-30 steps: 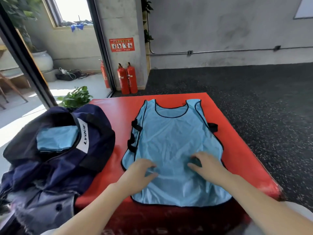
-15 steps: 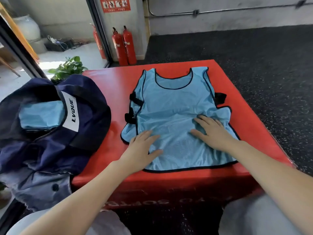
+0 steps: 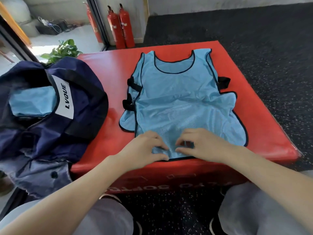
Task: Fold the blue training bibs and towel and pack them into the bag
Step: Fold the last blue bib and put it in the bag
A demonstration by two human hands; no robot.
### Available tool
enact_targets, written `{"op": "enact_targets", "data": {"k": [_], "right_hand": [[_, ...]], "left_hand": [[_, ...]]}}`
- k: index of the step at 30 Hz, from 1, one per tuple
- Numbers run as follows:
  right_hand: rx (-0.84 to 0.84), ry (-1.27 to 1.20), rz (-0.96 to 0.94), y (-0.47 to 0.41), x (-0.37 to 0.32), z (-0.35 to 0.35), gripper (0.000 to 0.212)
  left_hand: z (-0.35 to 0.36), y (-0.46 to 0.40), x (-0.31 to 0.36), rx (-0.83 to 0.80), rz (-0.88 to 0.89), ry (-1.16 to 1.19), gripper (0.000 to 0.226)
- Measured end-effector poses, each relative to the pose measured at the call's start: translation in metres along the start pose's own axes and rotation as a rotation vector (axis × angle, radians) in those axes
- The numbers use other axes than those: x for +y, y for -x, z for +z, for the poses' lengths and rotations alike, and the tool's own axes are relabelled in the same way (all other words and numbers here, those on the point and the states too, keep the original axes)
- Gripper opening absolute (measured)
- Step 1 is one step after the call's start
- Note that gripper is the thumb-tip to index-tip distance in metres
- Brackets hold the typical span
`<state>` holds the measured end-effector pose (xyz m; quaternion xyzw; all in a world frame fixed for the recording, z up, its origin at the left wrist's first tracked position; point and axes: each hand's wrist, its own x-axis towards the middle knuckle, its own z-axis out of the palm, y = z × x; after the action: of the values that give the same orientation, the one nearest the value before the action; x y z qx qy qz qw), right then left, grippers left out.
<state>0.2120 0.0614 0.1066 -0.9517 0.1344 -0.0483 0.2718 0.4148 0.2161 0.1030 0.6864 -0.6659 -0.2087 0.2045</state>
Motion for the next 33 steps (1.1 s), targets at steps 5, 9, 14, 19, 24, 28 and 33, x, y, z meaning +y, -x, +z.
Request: {"op": "enact_targets", "data": {"k": [5, 9, 14, 19, 24, 28, 33], "right_hand": [[-0.032, 0.041, -0.012, 0.012, -0.014, 0.017, 0.036], [0.019, 0.126, -0.051, 0.018, -0.019, 0.026, 0.039], [0.046, 0.071, -0.041, 0.023, -0.022, 0.033, 0.017], [0.064, -0.029, 0.035, 0.020, -0.021, 0.027, 0.013], [0.116, 0.042, 0.116, 0.019, 0.003, -0.001, 0.017], [0.234, 0.024, 0.250, 0.028, 0.030, -0.052, 0.013], [0.384, 0.146, 0.441, 0.023, 0.068, -0.125, 0.020]], "left_hand": [[0.002, 0.012, 0.009, -0.054, 0.020, -0.049, 0.046], [0.007, 0.023, 0.009, -0.069, 0.054, -0.113, 0.042], [0.008, 0.029, 0.013, -0.007, 0.064, -0.030, 0.010], [0.004, 0.023, 0.017, 0.091, 0.001, 0.069, 0.002], [-0.019, 0.011, 0.009, 0.215, -0.021, 0.038, 0.011], [-0.058, -0.003, -0.010, 0.354, -0.113, -0.082, 0.010], [-0.134, -0.038, -0.010, 0.417, -0.307, -0.181, 0.010]]}}
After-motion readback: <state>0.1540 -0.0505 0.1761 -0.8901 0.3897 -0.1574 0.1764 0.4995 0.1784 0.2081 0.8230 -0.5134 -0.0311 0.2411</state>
